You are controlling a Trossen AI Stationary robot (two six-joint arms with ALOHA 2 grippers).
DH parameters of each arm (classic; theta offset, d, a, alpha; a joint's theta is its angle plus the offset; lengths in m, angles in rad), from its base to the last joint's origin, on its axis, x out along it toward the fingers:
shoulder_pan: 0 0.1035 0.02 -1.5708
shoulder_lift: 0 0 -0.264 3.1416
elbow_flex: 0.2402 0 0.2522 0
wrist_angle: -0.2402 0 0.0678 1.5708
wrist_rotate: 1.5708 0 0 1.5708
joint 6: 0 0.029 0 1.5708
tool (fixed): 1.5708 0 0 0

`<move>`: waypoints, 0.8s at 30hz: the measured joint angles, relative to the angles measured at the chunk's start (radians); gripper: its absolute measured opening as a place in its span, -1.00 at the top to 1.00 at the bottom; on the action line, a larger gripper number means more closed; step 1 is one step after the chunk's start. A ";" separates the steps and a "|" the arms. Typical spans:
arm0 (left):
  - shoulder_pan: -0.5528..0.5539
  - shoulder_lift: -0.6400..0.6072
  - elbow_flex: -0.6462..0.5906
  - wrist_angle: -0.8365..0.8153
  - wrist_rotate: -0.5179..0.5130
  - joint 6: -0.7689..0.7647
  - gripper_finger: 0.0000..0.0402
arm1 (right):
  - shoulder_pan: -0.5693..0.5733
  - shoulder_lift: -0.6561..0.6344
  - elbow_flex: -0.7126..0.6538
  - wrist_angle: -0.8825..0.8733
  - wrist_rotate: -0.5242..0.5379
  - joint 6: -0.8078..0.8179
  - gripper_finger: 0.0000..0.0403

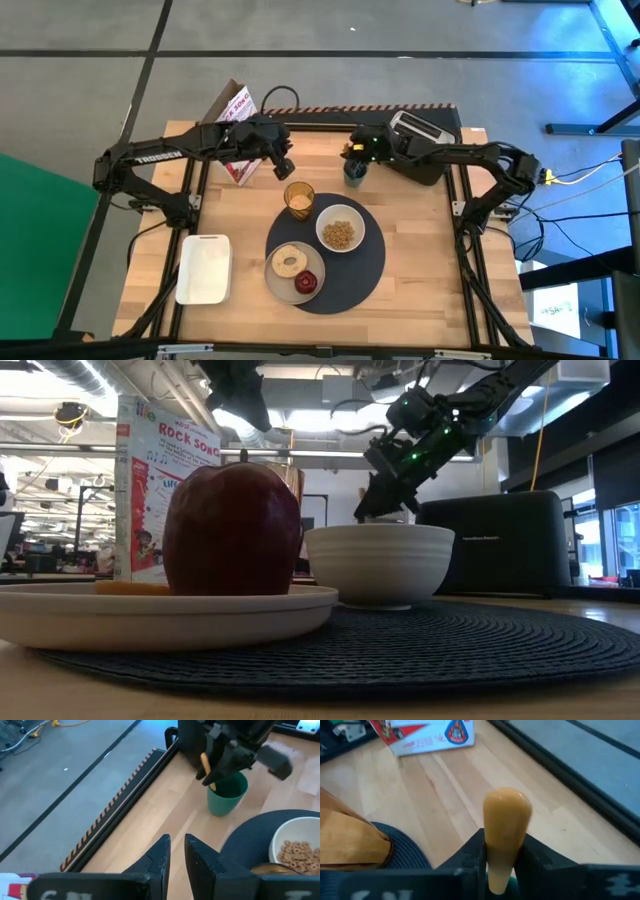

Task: Arrange a breakfast setting
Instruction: Put the orange spoon onto the black table mat to the right of the white bowl

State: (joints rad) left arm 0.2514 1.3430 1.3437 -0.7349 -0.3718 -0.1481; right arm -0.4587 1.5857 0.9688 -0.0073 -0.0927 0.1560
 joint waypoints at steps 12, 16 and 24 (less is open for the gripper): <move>0.040 0.000 0.000 0.106 0.055 0.029 0.74 | 0.000 -0.206 0.000 -0.097 0.006 0.070 0.76; 0.055 0.004 0.000 0.167 0.113 0.029 0.74 | 0.000 -0.299 0.000 -0.128 0.034 0.129 0.76; 0.068 0.039 0.001 0.332 0.266 0.082 0.74 | -0.002 -0.471 0.010 -0.121 0.108 0.236 0.76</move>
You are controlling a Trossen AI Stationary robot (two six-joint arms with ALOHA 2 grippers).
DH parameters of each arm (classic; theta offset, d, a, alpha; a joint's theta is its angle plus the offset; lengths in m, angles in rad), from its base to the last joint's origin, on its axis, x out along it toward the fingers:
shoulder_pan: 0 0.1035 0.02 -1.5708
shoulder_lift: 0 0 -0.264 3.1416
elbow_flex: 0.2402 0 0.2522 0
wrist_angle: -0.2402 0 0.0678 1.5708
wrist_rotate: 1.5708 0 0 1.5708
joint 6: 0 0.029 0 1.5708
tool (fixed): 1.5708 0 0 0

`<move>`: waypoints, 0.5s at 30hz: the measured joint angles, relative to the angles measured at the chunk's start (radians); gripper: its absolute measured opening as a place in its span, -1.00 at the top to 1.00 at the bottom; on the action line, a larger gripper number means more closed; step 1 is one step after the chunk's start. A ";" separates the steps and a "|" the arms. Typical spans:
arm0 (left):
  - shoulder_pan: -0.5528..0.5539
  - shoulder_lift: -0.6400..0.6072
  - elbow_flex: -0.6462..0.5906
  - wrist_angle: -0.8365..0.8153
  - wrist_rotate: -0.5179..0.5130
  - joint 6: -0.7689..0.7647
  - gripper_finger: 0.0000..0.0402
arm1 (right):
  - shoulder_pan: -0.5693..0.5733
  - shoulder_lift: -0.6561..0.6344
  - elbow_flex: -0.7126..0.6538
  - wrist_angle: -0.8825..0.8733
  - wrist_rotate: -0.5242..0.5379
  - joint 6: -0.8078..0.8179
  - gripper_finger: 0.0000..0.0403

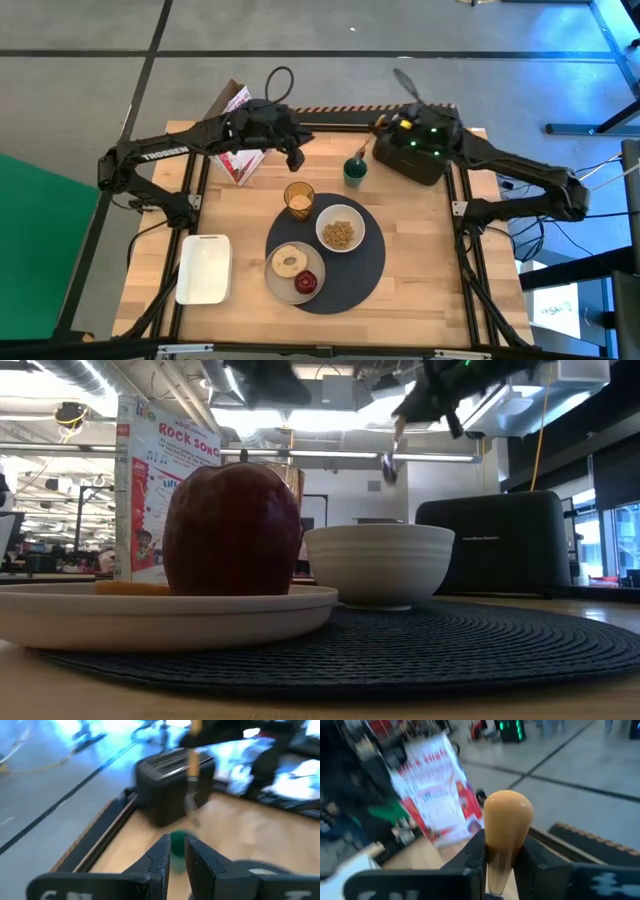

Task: Arrange a breakfast setting
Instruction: Put the orange spoon onto the black table mat to the right of the white bowl

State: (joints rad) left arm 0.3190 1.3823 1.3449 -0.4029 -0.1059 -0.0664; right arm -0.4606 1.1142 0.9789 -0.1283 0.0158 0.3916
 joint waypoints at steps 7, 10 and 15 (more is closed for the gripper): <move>-0.024 0.120 0.000 0.184 0.231 0.078 0.56 | 0.003 -0.065 0.115 -0.002 0.024 0.031 0.76; -0.043 0.157 0.000 0.246 0.194 0.079 0.38 | 0.003 -0.065 0.170 -0.001 0.027 0.031 0.76; -0.069 0.171 -0.001 0.355 0.032 0.093 0.12 | 0.006 -0.064 0.211 0.002 0.027 0.050 0.76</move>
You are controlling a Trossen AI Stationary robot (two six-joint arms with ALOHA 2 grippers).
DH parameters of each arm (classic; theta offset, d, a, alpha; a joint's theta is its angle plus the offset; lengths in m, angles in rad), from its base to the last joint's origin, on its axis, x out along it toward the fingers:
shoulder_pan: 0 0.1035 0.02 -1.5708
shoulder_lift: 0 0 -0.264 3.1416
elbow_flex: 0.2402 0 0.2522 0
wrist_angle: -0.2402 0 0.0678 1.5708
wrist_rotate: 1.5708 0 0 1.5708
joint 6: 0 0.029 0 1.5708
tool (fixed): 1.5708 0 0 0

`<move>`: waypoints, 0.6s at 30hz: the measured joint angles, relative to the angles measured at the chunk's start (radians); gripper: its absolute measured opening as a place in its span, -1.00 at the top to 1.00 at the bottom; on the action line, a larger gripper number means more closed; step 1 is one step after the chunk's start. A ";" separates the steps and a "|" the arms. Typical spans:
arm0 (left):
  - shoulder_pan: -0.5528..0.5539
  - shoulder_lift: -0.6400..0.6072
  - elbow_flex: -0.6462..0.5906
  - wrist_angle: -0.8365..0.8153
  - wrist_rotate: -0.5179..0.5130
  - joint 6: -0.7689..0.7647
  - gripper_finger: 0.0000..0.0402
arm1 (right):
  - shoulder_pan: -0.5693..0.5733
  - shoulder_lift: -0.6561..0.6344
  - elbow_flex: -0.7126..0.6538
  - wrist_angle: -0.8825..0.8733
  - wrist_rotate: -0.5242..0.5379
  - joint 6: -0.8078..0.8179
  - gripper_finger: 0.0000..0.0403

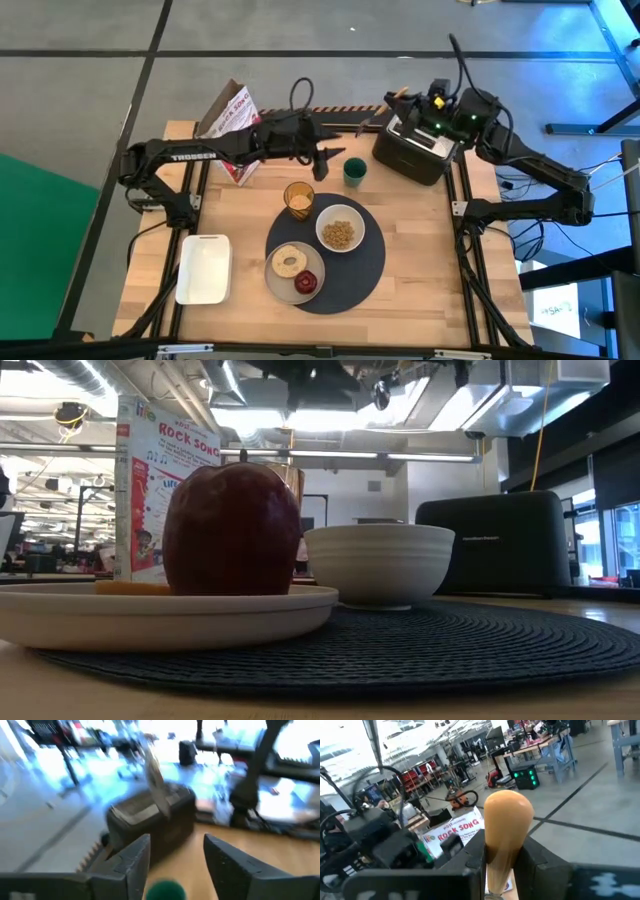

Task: Arrange a breakfast setting
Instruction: Put the orange spoon onto the black table mat to the right of the white bowl

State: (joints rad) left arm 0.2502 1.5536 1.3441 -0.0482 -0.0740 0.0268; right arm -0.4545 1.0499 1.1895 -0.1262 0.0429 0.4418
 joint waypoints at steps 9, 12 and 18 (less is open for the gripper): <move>-0.020 0.006 0.000 0.143 -0.060 0.089 0.08 | 0.097 0.009 0.000 0.019 0.095 0.056 0.75; -0.019 0.009 -0.001 0.135 -0.045 0.090 0.11 | 0.123 0.010 0.000 0.037 0.143 0.065 0.75; -0.020 0.017 0.000 0.141 -0.068 0.090 0.19 | 0.158 0.021 0.000 0.084 0.175 0.090 0.75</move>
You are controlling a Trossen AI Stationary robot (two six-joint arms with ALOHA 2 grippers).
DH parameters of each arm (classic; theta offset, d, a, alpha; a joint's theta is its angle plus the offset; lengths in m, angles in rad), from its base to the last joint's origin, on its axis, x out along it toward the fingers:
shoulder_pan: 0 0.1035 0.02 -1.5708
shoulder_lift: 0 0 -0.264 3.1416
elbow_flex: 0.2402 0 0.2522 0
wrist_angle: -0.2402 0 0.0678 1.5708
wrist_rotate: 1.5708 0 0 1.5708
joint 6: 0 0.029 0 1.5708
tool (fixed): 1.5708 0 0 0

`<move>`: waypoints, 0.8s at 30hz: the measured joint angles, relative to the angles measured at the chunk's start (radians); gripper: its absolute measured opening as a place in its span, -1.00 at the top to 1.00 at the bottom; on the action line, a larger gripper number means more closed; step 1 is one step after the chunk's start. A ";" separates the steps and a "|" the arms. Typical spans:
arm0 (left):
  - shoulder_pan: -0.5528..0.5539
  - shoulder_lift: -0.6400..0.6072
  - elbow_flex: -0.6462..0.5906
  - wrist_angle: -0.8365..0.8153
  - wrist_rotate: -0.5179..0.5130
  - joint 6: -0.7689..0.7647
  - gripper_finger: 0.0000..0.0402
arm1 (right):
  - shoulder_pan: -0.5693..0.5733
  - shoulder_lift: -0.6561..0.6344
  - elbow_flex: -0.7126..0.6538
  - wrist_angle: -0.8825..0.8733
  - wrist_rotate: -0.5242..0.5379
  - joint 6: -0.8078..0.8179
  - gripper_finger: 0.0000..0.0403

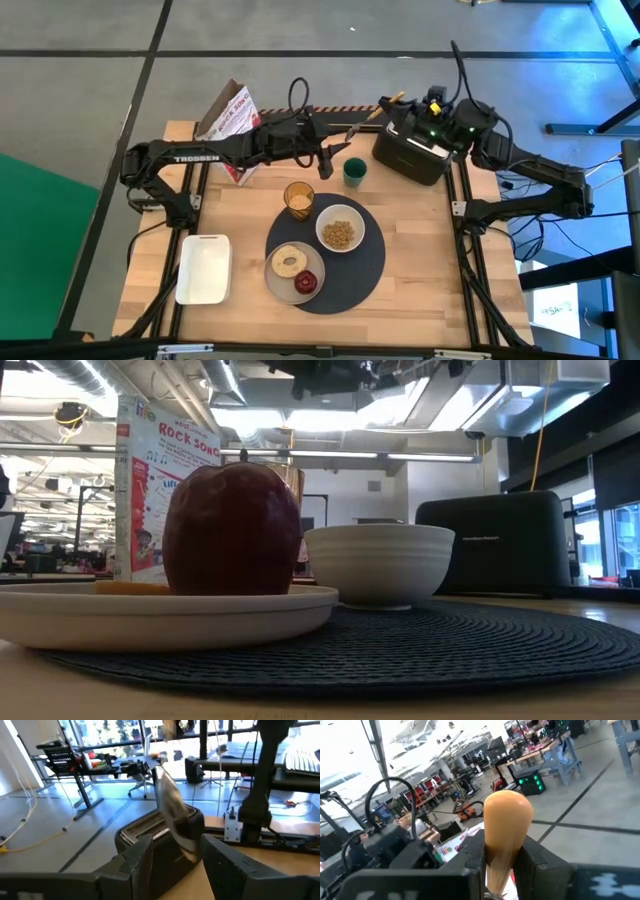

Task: Arrange a breakfast setting
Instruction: Put the orange spoon onto the black table mat to the right of the white bowl

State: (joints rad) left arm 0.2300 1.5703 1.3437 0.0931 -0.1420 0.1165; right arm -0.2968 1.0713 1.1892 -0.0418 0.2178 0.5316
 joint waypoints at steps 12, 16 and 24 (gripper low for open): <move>-0.028 -0.002 0.000 -0.003 -0.194 -0.011 0.92 | 0.087 0.059 -0.001 0.037 0.025 0.000 0.75; -0.029 -0.005 0.000 -0.017 -0.232 -0.001 0.96 | 0.119 0.072 -0.001 0.048 0.043 -0.016 0.73; 0.032 -0.070 0.001 -0.265 -0.156 0.035 0.97 | 0.136 -0.013 0.040 0.056 -0.067 -0.172 0.24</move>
State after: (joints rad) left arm 0.2621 1.4999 1.3448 -0.1714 -0.2978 0.1520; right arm -0.1612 1.0587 1.2288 0.0141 0.1505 0.3597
